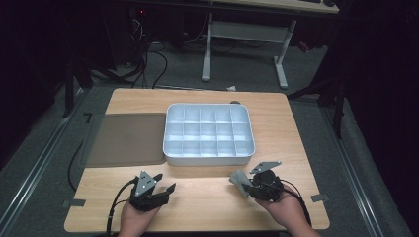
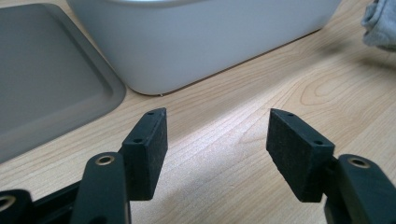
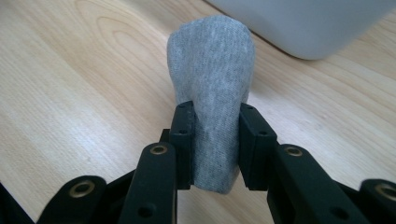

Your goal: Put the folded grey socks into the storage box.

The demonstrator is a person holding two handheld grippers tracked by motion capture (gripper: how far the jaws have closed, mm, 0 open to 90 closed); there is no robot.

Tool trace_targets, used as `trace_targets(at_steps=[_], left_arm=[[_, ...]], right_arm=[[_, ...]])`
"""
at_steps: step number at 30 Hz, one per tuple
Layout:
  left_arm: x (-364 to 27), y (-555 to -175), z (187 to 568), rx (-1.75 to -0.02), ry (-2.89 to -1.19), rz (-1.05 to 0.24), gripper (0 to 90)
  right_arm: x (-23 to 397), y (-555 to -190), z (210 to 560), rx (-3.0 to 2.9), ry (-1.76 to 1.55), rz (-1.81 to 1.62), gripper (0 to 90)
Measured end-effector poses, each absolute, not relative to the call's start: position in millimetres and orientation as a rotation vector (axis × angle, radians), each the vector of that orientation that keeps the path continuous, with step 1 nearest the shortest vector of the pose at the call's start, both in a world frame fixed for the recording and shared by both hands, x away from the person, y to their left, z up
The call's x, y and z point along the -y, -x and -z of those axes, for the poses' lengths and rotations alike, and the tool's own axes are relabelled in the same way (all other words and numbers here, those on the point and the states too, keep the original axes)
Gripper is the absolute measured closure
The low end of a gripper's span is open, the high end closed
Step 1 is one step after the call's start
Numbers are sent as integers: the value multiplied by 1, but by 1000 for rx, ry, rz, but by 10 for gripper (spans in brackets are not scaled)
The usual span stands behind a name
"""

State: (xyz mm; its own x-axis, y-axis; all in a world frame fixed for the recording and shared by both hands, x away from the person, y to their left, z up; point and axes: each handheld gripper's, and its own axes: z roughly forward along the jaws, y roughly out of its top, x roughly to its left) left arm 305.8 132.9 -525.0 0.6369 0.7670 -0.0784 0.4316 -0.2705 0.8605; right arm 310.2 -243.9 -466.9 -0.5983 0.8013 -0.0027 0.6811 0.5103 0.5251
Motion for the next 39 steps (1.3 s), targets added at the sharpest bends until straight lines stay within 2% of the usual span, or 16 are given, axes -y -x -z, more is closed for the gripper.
trace_targets(at_steps=[10, 26, 39], left_arm=[[-132, -304, 525, -940, -1915, -433, 412], [-134, -303, 524, -956, -1899, -417, 398], [-135, -302, 525, -955, -1893, -391, 398]], right_arm=[[256, -319, 451, -2547, -1329, -647, 708], [253, -332, 414, -2561, -1334, -627, 708], [249, -376, 391, -2520, -1394, -643, 708]])
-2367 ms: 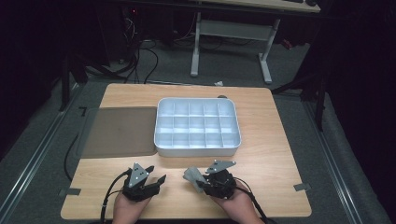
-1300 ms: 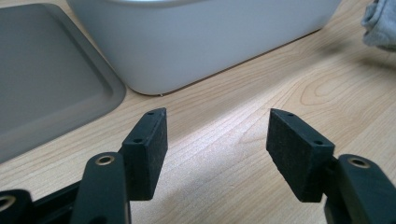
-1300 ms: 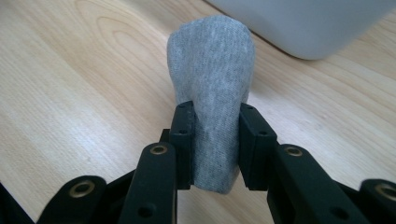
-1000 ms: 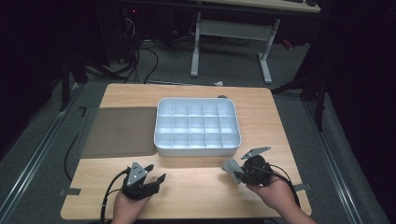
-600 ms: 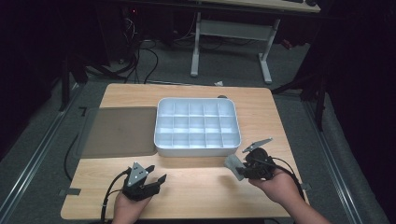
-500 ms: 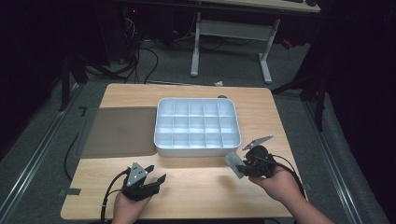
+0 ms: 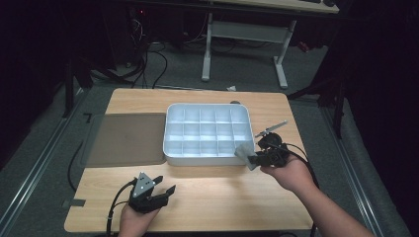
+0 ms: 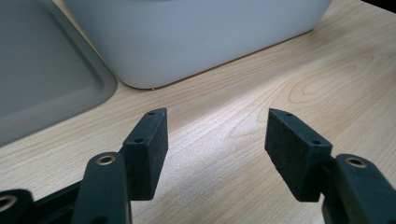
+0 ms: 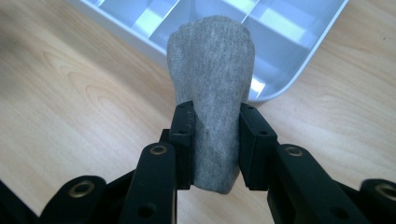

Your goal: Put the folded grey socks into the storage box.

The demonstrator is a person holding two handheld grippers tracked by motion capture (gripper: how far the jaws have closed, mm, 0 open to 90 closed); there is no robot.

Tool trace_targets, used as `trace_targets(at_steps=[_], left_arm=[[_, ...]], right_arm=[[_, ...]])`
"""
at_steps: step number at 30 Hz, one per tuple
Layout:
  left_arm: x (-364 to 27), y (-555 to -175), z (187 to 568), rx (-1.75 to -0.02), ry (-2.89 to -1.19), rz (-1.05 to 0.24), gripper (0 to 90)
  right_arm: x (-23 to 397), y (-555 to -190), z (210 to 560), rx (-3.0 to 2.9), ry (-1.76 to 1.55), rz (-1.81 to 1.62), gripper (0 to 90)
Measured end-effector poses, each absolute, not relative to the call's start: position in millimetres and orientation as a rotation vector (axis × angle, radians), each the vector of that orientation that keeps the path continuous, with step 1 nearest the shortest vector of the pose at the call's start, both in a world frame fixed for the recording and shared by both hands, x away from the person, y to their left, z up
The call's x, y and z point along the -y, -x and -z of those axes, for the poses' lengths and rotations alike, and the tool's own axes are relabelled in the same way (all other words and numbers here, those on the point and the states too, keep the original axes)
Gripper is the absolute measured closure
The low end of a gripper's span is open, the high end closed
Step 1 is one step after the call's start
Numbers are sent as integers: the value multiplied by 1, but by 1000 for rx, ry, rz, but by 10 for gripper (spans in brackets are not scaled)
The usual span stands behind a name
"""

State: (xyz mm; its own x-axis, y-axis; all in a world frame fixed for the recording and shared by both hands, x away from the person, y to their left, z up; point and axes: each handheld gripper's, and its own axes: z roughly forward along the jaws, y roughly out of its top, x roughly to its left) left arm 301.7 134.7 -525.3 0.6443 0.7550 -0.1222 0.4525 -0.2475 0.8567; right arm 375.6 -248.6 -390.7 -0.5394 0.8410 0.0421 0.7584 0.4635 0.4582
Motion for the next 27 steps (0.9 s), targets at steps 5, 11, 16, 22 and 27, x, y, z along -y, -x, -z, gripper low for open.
trace_targets(at_steps=[5, 11, 16, 22, 27], left_arm=[[-134, -301, 526, -949, -1896, -395, 397], [-133, -301, 526, -948, -1900, -396, 396], [-133, -302, 527, -949, -1900, -397, 394], [-132, -301, 527, -942, -1908, -397, 393], [-132, -301, 527, -940, -1910, -399, 392]], right_arm=[[244, -394, 391, -2512, -1412, -599, 709], [240, -417, 395, -2498, -1445, -535, 710], [235, -433, 405, -2483, -1488, -444, 714], [228, -444, 415, -2482, -1494, -337, 721], [222, -450, 424, -2515, -1472, -244, 730]])
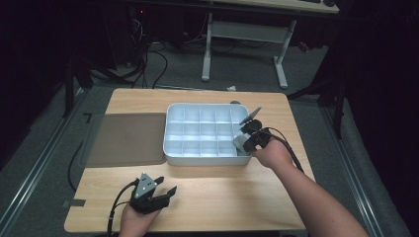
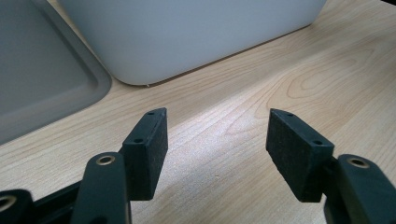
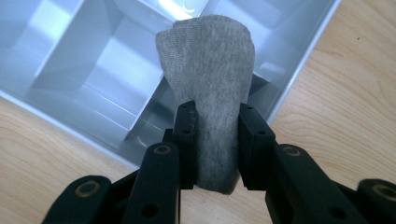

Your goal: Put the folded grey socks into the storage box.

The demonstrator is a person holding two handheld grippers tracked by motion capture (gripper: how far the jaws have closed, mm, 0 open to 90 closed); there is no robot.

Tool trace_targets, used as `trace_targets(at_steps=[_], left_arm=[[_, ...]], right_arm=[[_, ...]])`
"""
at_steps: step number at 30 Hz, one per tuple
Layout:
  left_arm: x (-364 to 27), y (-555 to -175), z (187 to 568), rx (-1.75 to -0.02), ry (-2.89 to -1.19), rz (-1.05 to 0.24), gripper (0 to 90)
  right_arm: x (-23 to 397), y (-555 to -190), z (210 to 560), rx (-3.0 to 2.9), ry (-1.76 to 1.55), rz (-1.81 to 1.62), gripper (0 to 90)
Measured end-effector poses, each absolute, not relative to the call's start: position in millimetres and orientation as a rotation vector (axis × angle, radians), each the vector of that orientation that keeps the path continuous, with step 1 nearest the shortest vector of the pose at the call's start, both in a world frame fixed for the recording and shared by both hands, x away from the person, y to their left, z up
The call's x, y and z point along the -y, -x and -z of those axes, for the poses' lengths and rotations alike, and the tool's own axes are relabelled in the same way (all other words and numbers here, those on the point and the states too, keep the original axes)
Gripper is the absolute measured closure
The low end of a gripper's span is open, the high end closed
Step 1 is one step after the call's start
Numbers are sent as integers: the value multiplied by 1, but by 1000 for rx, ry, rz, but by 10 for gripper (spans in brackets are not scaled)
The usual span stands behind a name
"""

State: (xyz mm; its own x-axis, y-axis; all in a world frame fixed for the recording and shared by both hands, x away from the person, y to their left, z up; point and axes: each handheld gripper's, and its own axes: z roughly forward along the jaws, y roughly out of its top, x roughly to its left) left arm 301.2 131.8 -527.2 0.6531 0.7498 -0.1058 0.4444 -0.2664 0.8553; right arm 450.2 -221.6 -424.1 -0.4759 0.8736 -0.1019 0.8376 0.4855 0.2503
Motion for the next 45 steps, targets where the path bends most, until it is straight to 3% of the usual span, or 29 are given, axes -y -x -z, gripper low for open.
trace_targets(at_steps=[27, 34, 40, 44, 45], left_arm=[[-133, -303, 528, -946, -1910, -400, 392], [-133, -303, 528, -946, -1912, -398, 392], [-133, -303, 528, -948, -1909, -396, 392], [-133, -303, 528, -945, -1913, -396, 392], [-133, -303, 528, -946, -1912, -396, 392]], right_arm=[[213, -465, 462, -2652, -1452, -123, 716], [212, -463, 454, -2646, -1455, -161, 609], [215, -462, 433, -2621, -1481, -256, 598], [216, -460, 422, -2622, -1479, -289, 636], [216, -458, 416, -2625, -1470, -301, 701]])
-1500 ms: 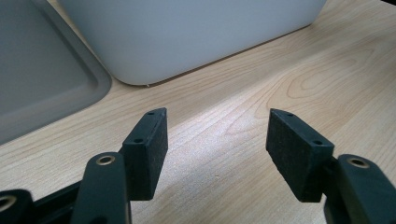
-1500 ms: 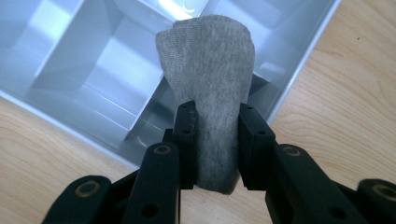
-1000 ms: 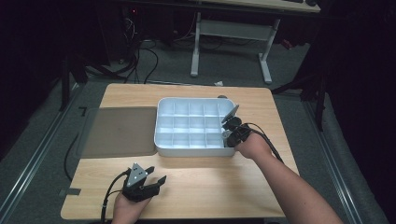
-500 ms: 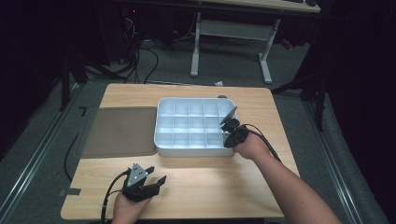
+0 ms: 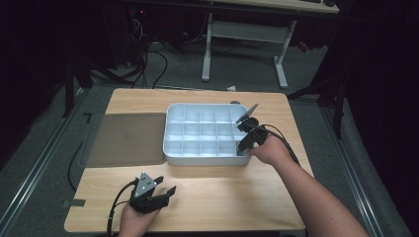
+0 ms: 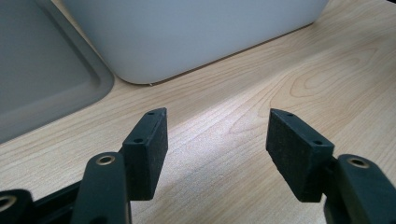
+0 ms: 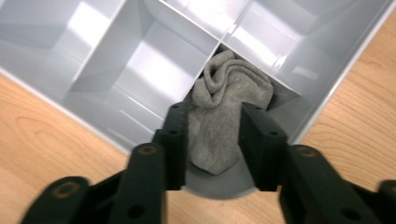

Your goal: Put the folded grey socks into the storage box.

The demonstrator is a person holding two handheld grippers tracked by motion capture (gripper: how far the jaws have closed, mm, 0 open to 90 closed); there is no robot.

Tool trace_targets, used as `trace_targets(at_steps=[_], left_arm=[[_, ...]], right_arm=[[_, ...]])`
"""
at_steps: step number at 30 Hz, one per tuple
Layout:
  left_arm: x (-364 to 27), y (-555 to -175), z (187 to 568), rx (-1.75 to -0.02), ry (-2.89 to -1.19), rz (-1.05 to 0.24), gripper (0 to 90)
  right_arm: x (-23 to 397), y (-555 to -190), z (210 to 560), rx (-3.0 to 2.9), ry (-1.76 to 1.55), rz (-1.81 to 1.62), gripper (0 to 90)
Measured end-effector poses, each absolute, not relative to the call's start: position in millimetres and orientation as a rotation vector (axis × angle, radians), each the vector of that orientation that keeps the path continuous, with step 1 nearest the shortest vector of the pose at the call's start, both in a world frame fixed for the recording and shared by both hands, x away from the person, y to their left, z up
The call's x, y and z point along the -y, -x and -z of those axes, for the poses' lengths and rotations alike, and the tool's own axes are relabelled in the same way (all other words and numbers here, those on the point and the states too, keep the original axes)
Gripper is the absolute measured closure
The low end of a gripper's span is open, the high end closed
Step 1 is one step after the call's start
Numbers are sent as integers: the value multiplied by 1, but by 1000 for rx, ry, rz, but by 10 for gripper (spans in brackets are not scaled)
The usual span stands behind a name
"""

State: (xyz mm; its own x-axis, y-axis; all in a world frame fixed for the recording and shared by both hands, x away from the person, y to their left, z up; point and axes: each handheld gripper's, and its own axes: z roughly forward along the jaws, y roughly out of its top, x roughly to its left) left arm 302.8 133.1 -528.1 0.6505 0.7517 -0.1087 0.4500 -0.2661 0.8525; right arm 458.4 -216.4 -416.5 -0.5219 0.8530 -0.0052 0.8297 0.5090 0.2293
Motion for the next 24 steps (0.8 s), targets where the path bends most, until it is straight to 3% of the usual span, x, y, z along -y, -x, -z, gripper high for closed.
trace_targets(at_steps=[3, 4, 24], left_arm=[[-133, -303, 528, -946, -1912, -395, 392], [-133, -303, 528, -946, -1912, -395, 392], [-133, -303, 529, -946, -1916, -383, 393]], right_arm=[[217, -455, 411, -2627, -1455, -302, 885], [217, -454, 411, -2624, -1454, -294, 900], [218, -460, 455, -2680, -1516, -144, 879]])
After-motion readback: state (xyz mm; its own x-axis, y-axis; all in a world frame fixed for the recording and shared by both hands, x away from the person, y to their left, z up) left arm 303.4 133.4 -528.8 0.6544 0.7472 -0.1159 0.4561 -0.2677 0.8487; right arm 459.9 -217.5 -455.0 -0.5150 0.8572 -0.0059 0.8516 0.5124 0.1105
